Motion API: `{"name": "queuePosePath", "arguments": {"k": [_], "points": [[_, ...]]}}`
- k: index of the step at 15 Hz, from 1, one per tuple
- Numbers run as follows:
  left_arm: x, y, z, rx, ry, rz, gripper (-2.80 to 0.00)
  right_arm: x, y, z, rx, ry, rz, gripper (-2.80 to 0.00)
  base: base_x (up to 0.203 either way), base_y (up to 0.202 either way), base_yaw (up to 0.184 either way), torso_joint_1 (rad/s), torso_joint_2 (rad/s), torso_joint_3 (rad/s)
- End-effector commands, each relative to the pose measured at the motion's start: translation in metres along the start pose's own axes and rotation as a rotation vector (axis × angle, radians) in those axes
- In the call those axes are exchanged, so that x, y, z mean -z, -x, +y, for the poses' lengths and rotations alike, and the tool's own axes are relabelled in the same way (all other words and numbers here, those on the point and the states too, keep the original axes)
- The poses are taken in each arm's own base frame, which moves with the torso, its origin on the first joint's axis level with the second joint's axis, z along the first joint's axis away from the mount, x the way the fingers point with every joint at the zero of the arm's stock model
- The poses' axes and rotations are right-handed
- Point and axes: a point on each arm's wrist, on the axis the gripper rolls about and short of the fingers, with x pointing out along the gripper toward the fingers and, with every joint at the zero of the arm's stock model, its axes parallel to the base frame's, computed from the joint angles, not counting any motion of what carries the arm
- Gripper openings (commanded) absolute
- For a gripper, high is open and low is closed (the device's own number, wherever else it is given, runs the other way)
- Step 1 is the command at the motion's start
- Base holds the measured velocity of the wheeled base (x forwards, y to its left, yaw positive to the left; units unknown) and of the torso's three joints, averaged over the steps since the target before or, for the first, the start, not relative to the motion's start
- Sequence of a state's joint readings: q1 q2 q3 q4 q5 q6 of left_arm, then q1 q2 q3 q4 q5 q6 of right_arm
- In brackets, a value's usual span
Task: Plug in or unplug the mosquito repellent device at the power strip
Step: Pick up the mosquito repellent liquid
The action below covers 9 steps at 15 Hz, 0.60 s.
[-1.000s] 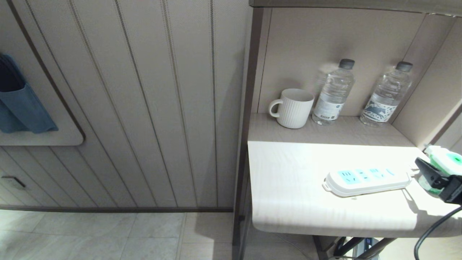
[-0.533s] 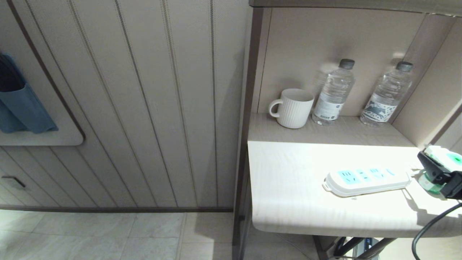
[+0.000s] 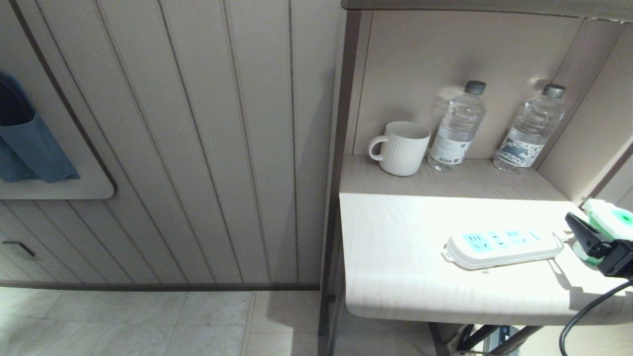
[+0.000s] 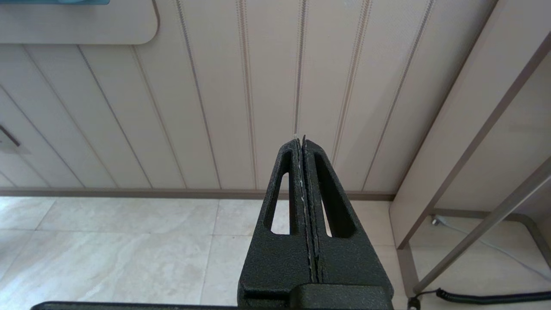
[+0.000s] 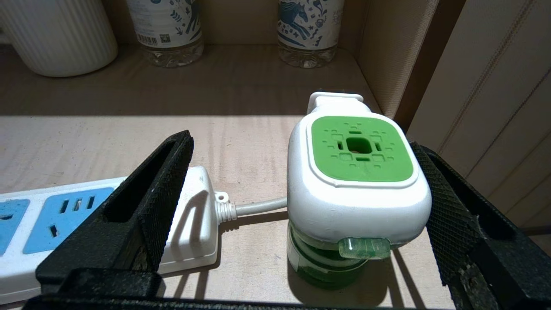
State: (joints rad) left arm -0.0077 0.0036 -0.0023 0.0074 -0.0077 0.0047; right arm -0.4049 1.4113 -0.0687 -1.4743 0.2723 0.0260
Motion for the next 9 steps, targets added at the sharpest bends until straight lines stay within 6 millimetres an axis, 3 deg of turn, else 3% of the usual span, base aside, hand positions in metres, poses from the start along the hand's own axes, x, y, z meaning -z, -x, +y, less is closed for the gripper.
{"name": "queuePosePath", "arguments": {"k": [1,9], "points": [[-0.0001,0.0001,0.0,0.0,0.0,-0.001,-2.8,0.0003,-0.0006,-0.0001,-0.005,0.001,-0.003,0.0,0.0,0.0,0.0,0.0,0.0,0.0],[-0.0002,0.0001,0.0,0.0,0.0,-0.001,-2.8,0.0001,-0.0001,-0.0017,-0.016,0.013,-0.04,0.0,0.0,0.0,0.0,0.0,0.0,0.0]]}}
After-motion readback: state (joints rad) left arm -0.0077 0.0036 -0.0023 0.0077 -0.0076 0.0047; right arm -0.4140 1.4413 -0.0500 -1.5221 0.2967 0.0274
